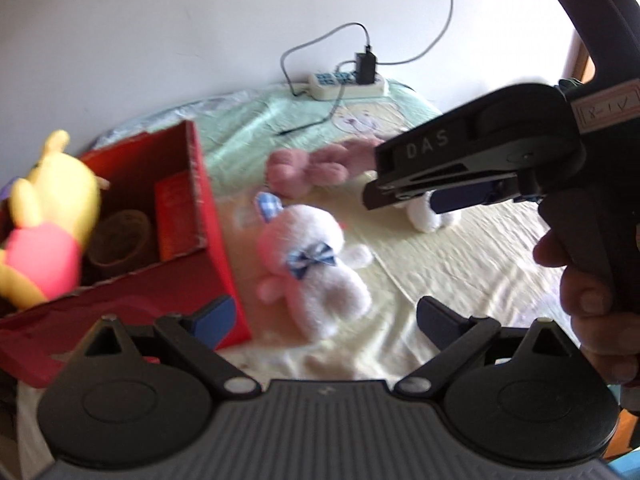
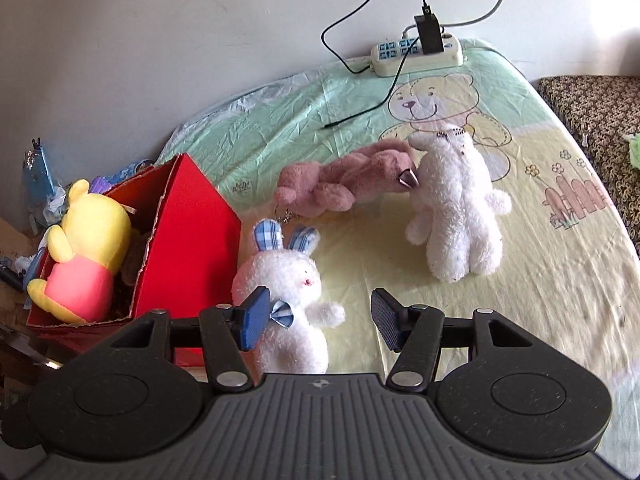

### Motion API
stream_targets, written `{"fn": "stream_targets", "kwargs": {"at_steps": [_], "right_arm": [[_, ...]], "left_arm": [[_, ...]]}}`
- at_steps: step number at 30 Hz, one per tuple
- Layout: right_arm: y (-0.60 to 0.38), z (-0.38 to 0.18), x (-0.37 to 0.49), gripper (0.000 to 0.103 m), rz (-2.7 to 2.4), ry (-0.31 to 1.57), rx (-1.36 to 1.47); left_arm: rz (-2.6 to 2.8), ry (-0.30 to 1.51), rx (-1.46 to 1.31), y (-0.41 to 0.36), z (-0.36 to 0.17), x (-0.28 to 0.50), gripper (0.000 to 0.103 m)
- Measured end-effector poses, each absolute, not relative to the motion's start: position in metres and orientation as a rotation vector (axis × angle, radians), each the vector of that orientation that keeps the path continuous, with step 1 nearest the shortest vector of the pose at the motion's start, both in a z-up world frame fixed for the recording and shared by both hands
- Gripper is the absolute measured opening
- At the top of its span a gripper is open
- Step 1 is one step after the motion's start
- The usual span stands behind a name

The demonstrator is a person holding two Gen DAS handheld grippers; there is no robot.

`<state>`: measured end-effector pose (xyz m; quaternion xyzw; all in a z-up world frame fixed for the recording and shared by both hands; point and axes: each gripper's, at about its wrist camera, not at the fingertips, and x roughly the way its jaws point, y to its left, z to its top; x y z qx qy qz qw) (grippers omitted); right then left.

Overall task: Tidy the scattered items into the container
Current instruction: 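Move the right gripper toward the white bunny plush with plaid ears, then close the right gripper on the white bunny plush's body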

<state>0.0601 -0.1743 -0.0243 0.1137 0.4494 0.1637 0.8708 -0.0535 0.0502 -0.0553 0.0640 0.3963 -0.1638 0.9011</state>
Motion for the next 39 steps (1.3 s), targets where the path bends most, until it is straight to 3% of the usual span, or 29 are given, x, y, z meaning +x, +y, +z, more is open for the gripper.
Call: {"fn": "stream_targets", "kwargs": {"at_steps": [12, 18, 25, 39], "right_arm": [[-0.183, -0.031, 0.092, 0.059, 0.481, 1.093, 0.242], [-0.158, -0.021, 0.125, 0.061, 0.619, 1.2, 0.109], [-0.141, -0.031, 0.153, 0.068, 0.664, 1.247, 0.011], [-0.118, -0.068, 0.163, 0.068, 0.701, 1.34, 0.105]], "left_arm": [[-0.35, 0.888, 0.125, 0.026, -0.097, -0.02, 0.087], [-0.281, 0.875, 0.103, 0.018, -0.103, -0.006, 0.096], [-0.235, 0.93, 0.057, 0.013, -0.109, 0.014, 0.098], [-0.138, 1.016, -0.016, 0.021, -0.127, 0.027, 0.098]]}}
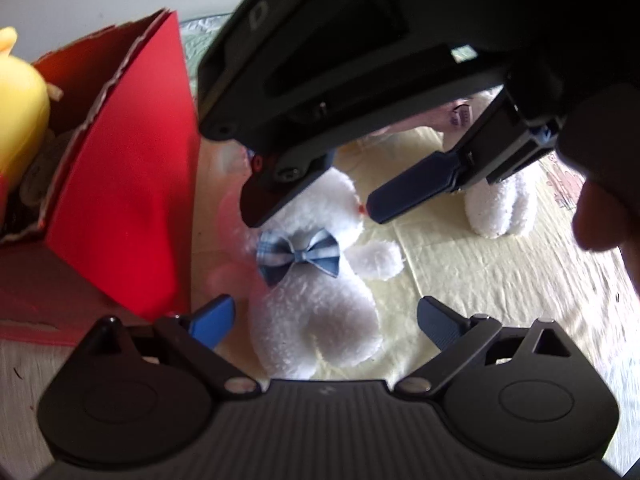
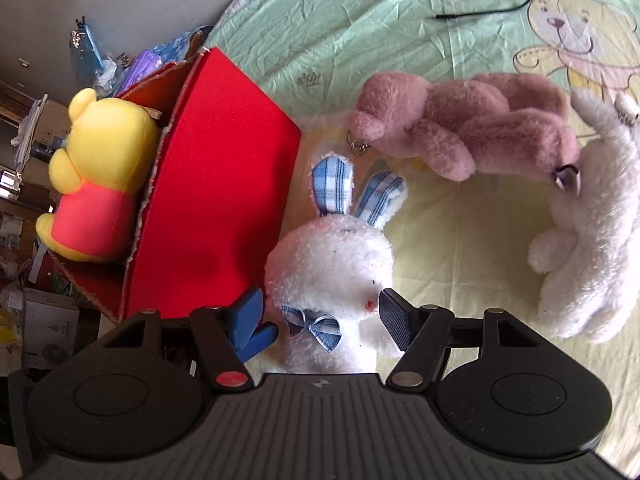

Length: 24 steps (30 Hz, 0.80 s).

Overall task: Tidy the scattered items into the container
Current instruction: 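Close the right gripper on the white bunny plush's body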

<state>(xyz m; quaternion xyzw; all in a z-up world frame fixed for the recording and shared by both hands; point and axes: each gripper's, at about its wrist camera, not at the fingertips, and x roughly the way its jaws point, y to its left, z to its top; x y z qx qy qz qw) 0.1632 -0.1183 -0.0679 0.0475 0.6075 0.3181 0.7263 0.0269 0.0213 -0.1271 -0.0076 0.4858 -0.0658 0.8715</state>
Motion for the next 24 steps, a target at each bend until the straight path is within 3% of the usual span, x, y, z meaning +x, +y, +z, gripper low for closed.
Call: {"fn": "stream_targets", "kwargs": {"at_steps": [6, 14, 19, 21, 24], "right_arm": [[-0.119, -0.074, 0.167, 0.067, 0.689, 1.338, 0.123], [-0.136, -0.081, 0.175, 0.058, 0.663, 1.344, 0.231], [-0.137, -0.073, 0.166, 0.052, 0.675, 1.309, 0.153], [-0.137, -0.069, 0.16, 0.051, 0.668, 1.279, 0.113], [-0.144, -0.067, 0.161, 0.051, 0.666, 1.261, 0.139]], "left_arm": [[-0.123, 1.047, -0.043, 0.025, -0.13, 0.032, 0.096], [-0.125, 1.076, -0.057, 0.023, -0.134, 0.038, 0.094], [-0.152, 1.093, -0.07, 0.024, -0.132, 0.042, 0.094], [-0.202, 1.115, -0.068, 0.022, -0.132, 0.042, 0.085], [-0.209, 1.124, -0.008, 0.013, -0.134, 0.043, 0.083]]}}
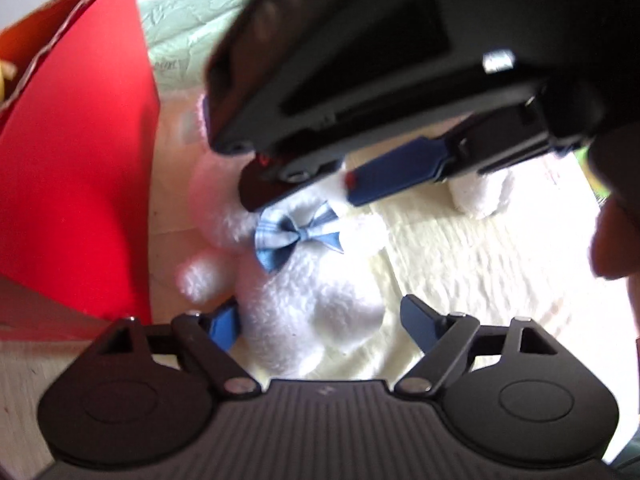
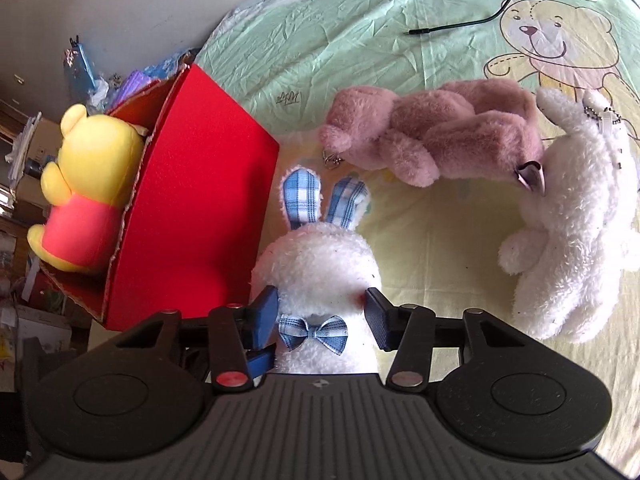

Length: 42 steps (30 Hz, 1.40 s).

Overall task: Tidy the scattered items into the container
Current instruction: 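Close the right gripper on the white bunny plush's body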

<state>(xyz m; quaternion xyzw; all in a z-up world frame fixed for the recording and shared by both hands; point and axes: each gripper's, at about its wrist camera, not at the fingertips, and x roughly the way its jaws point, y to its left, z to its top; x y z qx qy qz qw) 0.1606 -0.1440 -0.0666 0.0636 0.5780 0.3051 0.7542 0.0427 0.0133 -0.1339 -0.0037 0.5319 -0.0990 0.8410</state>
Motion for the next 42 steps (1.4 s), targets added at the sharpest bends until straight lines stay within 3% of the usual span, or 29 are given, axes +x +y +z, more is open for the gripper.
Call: {"fn": "stream_targets", "kwargs": {"at_steps": [2, 9, 22, 29, 34, 42], "right_arm": [[-0.143, -0.068, 0.165, 0.052, 0.663, 1.253, 0.167], [-0.121, -0.079, 0.173, 0.068, 0.673, 1.268, 0.168], [-0.121, -0.09, 0.181, 0.071, 0.691, 1.284, 0.236], [-0.128, -0.091, 0.181, 0.063, 0.707, 1.318, 0.276], [-0.142, -0.083, 0.173, 0.061, 0.671, 1.293, 0.236], [-0.164, -0.086, 0.169, 0.065, 0.603, 1.284, 0.243]], "left_arm": [[-0.205, 1.116, 0.01, 0.012, -0.134, 0.043, 0.085], [-0.203, 1.115, -0.009, 0.02, -0.132, 0.046, 0.092], [-0.186, 1.1, 0.042, 0.02, -0.125, 0.051, 0.089], [-0.189, 1.095, 0.04, 0.023, -0.12, 0.052, 0.09], [-0.242, 1.092, 0.047, 0.021, -0.112, 0.048, 0.079], [-0.367, 1.095, 0.134, 0.004, -0.102, 0.036, 0.081]]}}
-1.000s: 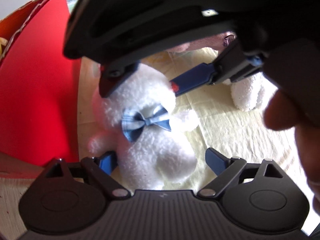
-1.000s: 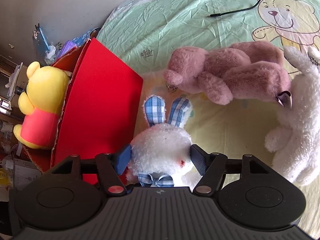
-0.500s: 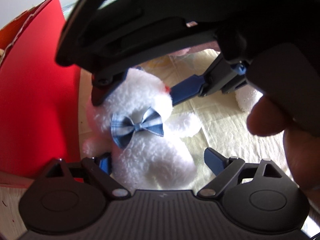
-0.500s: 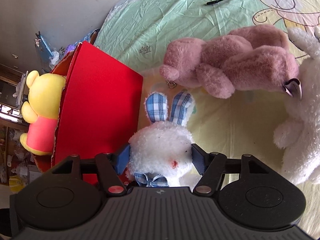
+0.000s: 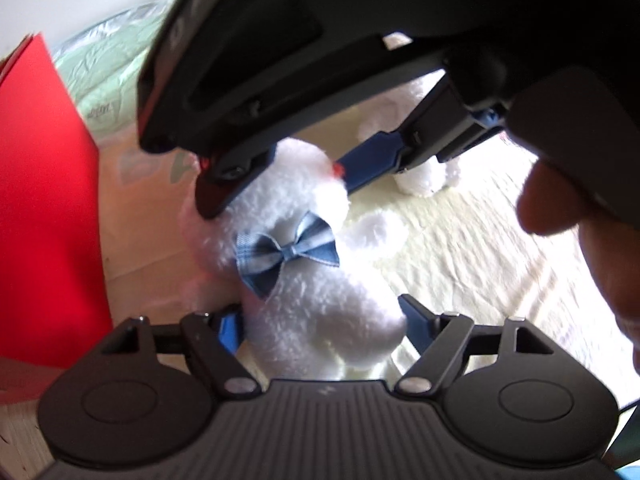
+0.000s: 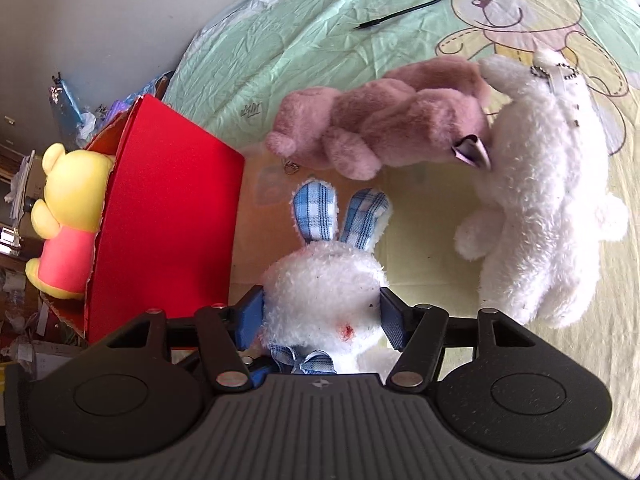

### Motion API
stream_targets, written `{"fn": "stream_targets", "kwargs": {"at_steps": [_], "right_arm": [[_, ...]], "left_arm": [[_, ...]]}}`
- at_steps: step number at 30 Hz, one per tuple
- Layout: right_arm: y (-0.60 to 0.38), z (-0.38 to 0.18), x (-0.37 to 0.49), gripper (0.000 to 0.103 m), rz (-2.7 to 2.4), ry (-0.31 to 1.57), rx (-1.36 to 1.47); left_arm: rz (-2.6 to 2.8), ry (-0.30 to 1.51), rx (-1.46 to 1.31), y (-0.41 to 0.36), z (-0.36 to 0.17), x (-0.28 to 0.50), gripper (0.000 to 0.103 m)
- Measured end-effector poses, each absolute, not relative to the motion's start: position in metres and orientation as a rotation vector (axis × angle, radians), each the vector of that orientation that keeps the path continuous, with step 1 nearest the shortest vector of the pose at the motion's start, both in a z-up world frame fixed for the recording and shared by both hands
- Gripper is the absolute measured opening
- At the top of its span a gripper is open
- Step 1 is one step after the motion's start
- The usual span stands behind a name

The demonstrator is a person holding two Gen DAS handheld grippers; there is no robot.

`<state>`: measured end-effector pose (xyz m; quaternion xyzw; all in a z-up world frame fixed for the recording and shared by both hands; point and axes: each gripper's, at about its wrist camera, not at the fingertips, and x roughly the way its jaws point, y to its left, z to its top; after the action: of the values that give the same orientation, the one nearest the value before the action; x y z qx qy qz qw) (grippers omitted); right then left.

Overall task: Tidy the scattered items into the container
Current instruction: 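Close the right gripper on the white bunny plush's body, then lift the bunny plush with the right gripper and carry it over the box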

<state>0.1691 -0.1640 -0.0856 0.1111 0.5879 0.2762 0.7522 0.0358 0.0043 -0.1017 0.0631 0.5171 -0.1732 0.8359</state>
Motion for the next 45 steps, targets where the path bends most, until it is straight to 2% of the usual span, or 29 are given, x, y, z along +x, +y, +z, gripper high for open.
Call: {"fn": "stream_targets", "kwargs": {"at_steps": [2, 7, 11, 14, 18, 22, 26, 29, 33, 45], "right_arm": [[-0.164, -0.087, 0.169, 0.068, 0.597, 1.281, 0.249], [-0.173, -0.082, 0.168, 0.069, 0.597, 1.274, 0.267], [-0.178, -0.08, 0.165, 0.069, 0.616, 1.279, 0.267], [-0.177, -0.083, 0.163, 0.069, 0.603, 1.288, 0.267], [-0.177, -0.086, 0.163, 0.068, 0.605, 1.303, 0.274], [-0.182, -0.084, 0.159, 0.061, 0.598, 1.299, 0.293], [-0.186, -0.082, 0.158, 0.058, 0.589, 1.293, 0.304], [-0.187, -0.076, 0.154, 0.058, 0.591, 1.269, 0.295], [-0.188, -0.065, 0.147, 0.058, 0.598, 1.238, 0.287], [-0.186, -0.031, 0.119, 0.058, 0.592, 1.155, 0.304]], "left_arm": [[-0.349, 1.086, 0.138, 0.008, -0.099, 0.037, 0.081], [-0.342, 1.089, 0.12, 0.018, -0.096, 0.038, 0.086], [-0.318, 1.063, 0.107, 0.027, -0.089, 0.039, 0.095], [-0.314, 1.074, 0.121, 0.027, -0.09, 0.042, 0.095], [-0.326, 1.087, 0.134, 0.025, -0.088, 0.042, 0.082], [-0.333, 1.071, 0.147, 0.024, -0.082, 0.041, 0.074], [-0.346, 1.066, 0.136, 0.028, -0.076, 0.04, 0.065], [-0.35, 1.055, 0.138, 0.026, -0.071, 0.036, 0.063], [-0.347, 1.019, 0.162, -0.034, -0.087, -0.007, 0.063], [-0.345, 0.925, 0.195, -0.036, -0.065, -0.05, 0.064]]}}
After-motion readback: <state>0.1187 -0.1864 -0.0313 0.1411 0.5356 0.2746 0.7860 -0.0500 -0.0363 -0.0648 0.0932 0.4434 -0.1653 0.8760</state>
